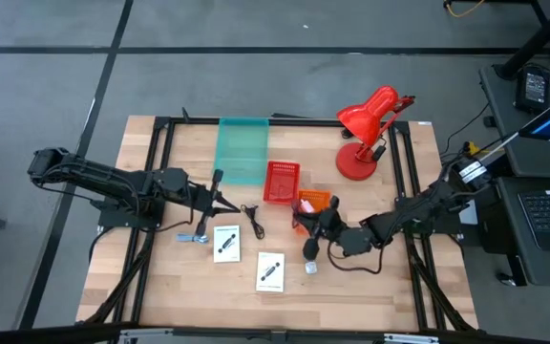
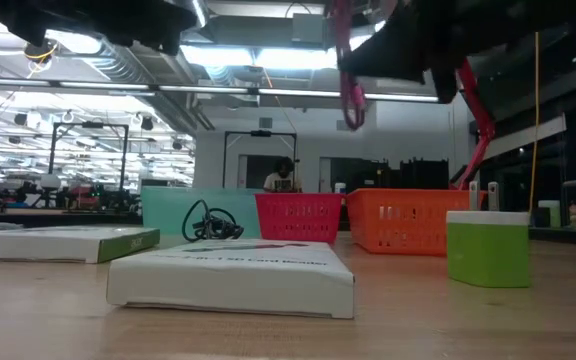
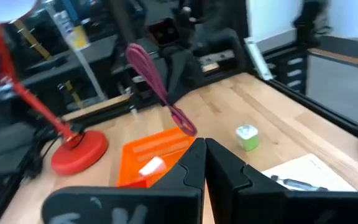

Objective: Pick and place items into bin
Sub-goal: Put the pink charger cable into the red basket

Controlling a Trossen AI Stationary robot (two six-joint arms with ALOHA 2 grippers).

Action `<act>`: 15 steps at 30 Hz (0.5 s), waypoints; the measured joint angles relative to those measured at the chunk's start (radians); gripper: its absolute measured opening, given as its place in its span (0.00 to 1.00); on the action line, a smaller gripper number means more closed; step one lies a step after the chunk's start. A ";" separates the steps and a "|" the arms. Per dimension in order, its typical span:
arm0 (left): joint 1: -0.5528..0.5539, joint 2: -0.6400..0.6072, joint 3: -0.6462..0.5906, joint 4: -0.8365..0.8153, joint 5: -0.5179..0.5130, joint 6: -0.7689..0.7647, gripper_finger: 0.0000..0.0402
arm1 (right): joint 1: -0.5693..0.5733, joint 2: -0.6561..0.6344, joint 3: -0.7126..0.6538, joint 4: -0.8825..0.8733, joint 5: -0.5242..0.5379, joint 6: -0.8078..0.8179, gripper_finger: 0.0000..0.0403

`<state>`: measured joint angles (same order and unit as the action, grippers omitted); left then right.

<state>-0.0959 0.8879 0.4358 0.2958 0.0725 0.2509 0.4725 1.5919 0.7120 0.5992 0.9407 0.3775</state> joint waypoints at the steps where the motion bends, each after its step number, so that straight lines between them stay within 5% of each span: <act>1: 0.000 0.000 0.000 0.000 -0.018 -0.015 0.01 | -0.011 0.009 0.000 -0.001 -0.003 0.007 0.00; 8: 0.000 0.000 0.000 -0.008 -0.073 -0.047 0.01 | -0.087 0.058 0.075 -0.035 -0.053 -0.016 0.00; 15: 0.000 0.000 0.000 -0.008 -0.073 -0.083 0.01 | -0.182 0.060 0.216 -0.392 -0.085 0.122 0.00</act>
<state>-0.0960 0.8879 0.4358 0.2882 -0.0002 0.1682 0.2907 1.6524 0.9281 0.2067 0.8561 0.4999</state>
